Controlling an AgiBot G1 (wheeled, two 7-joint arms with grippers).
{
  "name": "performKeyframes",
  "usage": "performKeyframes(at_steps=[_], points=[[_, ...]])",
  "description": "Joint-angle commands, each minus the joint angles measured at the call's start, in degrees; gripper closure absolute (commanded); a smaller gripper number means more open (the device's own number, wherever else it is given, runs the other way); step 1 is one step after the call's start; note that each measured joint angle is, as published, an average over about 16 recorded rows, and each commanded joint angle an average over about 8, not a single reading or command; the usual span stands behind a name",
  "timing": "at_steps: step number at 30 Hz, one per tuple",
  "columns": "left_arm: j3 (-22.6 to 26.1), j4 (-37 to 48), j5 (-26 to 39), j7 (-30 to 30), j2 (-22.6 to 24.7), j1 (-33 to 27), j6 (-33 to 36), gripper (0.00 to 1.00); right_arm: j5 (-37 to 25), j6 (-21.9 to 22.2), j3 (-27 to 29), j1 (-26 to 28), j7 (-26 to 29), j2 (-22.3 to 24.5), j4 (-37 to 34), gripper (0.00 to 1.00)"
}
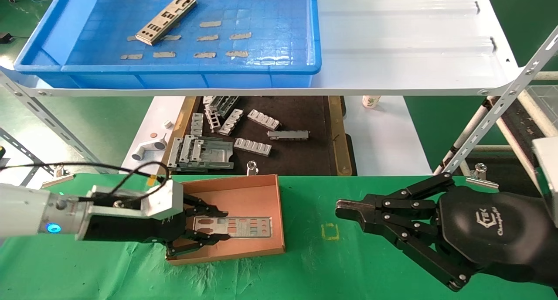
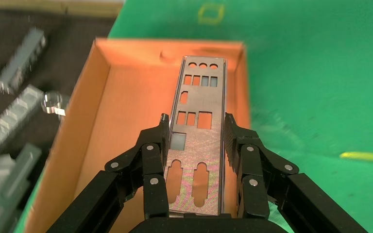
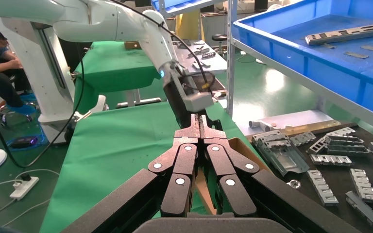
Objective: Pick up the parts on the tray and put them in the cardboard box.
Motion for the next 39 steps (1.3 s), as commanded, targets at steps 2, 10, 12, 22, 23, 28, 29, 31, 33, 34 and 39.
performKeyframes(at_steps=[2, 10, 12, 22, 23, 28, 29, 31, 33, 34, 39], points=[[0.2, 1.4, 0.7, 1.3, 1.0, 1.2, -2.5, 1.00, 0.0, 0.0, 0.0, 0.0, 0.0, 0.0, 0.0, 1.00], [0.0, 6.6, 0.8, 4.2, 3.9, 1.4, -5.1, 0.99, 0.0, 0.0, 0.0, 0.0, 0.0, 0.0, 0.0, 1.00], [-0.1, 8.2, 0.8, 5.1, 4.8, 1.5, -5.7, 0.87, 0.0, 0.0, 0.0, 0.0, 0.0, 0.0, 0.0, 1.00], [-0.1, 15.0, 1.0, 8.6, 8.1, 0.5, -7.0, 0.00, 0.0, 0.0, 0.0, 0.0, 0.0, 0.0, 0.0, 1.00], [-0.2, 15.5, 1.0, 8.9, 8.4, 0.4, -7.0, 0.00, 0.0, 0.0, 0.0, 0.0, 0.0, 0.0, 0.0, 1.00], [-0.2, 17.9, 0.9, 10.3, 9.2, -0.3, -6.7, 0.00, 0.0, 0.0, 0.0, 0.0, 0.0, 0.0, 0.0, 1.00], [-0.3, 18.3, 0.9, 10.5, 9.3, -0.5, -6.6, 0.00, 0.0, 0.0, 0.0, 0.0, 0.0, 0.0, 0.0, 1.00], [-0.3, 19.1, 0.9, 11.0, 9.5, -0.8, -6.4, 0.00, 0.0, 0.0, 0.0, 0.0, 0.0, 0.0, 0.0, 1.00], [-0.3, 19.8, 0.8, 11.4, 9.6, -1.1, -6.1, 0.00, 0.0, 0.0, 0.0, 0.0, 0.0, 0.0, 0.0, 1.00], [-0.4, 20.1, 0.7, 11.6, 9.7, -1.3, -5.8, 0.00, 0.0, 0.0, 0.0, 0.0, 0.0, 0.0, 0.0, 1.00], [-0.9, 21.3, -0.2, 11.9, 9.1, -2.3, -2.5, 0.00, 0.0, 0.0, 0.0, 0.0, 0.0, 0.0, 0.0, 1.00]])
